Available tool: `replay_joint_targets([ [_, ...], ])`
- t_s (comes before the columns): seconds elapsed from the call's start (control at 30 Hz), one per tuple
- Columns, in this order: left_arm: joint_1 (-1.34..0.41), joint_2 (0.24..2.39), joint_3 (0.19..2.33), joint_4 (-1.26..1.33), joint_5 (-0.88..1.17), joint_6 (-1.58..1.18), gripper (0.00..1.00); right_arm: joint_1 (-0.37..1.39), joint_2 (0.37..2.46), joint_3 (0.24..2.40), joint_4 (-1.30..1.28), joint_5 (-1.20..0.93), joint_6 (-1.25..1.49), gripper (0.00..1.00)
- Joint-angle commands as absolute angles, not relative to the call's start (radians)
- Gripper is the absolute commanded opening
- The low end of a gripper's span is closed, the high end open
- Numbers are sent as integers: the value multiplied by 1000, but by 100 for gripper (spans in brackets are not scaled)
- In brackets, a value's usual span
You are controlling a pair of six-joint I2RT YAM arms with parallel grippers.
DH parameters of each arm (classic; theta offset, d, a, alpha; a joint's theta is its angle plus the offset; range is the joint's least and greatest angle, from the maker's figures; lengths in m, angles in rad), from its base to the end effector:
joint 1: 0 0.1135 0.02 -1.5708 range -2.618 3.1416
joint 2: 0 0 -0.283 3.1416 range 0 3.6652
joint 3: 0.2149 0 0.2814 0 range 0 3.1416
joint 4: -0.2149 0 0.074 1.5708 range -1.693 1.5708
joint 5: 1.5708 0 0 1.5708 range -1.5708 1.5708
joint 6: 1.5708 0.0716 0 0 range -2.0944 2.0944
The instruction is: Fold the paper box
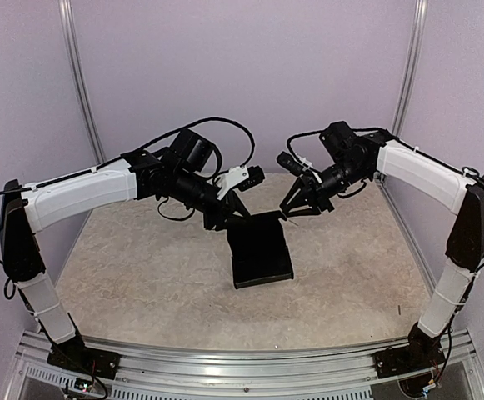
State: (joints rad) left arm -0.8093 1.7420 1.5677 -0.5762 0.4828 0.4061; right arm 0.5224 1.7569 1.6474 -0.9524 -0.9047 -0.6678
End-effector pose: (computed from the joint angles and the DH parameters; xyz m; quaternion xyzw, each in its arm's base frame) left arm 0.2864 -0.3486 0.3101 0.5867 0.6766 -0.2923 0.3354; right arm 0.3271 0.2533 0.3180 -0.5791 0.6592 0.4054 0.2565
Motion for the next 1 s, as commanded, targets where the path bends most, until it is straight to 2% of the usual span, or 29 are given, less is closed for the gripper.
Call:
replay_joint_targets([
  [0.0,-798,1741,1607,-555,475,383,0,536,1752,1643,-1009,-979,-688,29],
  [0.57,-810,1740,1609,-542,514,364,0,556,1790,1662,-1041,-1068,-706,27],
  [0.83,-810,1745,1613,-546,515,363,0,559,1804,1683,-1131,-1124,-801,31],
  [0.97,-810,1741,1613,-542,526,363,0,559,1803,1675,-1099,-1114,-770,28],
])
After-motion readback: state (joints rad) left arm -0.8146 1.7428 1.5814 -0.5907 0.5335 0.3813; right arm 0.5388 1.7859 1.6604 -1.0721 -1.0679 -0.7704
